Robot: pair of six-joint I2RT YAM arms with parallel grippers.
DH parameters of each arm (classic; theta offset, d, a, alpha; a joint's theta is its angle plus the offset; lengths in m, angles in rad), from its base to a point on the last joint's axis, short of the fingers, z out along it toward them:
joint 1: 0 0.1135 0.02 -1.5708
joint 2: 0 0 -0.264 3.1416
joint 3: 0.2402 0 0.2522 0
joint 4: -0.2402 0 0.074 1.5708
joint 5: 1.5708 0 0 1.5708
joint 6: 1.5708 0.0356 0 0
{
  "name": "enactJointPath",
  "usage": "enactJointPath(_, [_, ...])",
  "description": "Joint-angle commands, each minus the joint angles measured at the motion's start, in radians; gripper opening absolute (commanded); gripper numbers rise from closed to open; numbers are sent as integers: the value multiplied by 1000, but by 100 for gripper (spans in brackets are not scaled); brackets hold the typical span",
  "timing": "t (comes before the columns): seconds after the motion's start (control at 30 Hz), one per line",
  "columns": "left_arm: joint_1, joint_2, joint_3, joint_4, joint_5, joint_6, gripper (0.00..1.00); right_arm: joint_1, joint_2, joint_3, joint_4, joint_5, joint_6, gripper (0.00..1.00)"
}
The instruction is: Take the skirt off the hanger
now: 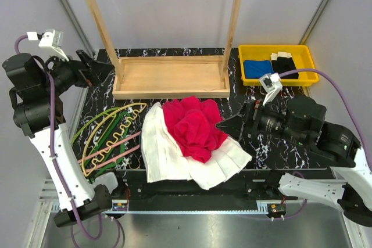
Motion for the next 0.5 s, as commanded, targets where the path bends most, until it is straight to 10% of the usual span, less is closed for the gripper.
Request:
enactJointPath(0.0, [-5,-32,67,-252,-121,182,99,6,100,120,-247,69,12,100])
enactJointPath(0.47, [-3,-77,115,-406,-195,210,99,8,190,376,-294,106,-124,100])
